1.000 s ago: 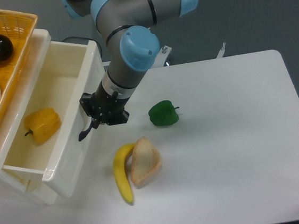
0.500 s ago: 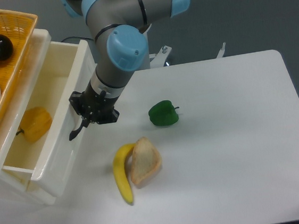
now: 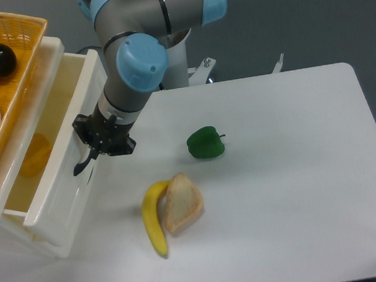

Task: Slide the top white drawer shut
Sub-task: 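Push the drawer front with the gripper into the cabinet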

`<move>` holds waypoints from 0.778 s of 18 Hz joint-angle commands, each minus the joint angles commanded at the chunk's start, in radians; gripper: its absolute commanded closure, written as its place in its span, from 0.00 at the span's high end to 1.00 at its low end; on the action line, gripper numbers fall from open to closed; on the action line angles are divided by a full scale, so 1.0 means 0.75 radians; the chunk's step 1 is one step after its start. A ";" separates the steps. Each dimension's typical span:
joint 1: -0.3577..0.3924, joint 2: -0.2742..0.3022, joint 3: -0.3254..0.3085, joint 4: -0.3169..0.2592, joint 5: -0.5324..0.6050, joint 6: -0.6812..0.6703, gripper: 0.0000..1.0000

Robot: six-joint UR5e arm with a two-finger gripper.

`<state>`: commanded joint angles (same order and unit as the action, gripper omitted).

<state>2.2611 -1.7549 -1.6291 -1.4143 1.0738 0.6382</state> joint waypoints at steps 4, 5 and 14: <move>-0.022 -0.002 0.000 0.000 0.000 -0.004 0.10; -0.025 -0.002 0.000 0.000 0.000 -0.004 0.11; -0.065 -0.006 -0.002 0.002 -0.002 -0.014 0.11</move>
<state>2.2120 -1.7595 -1.6306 -1.4128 1.0723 0.6274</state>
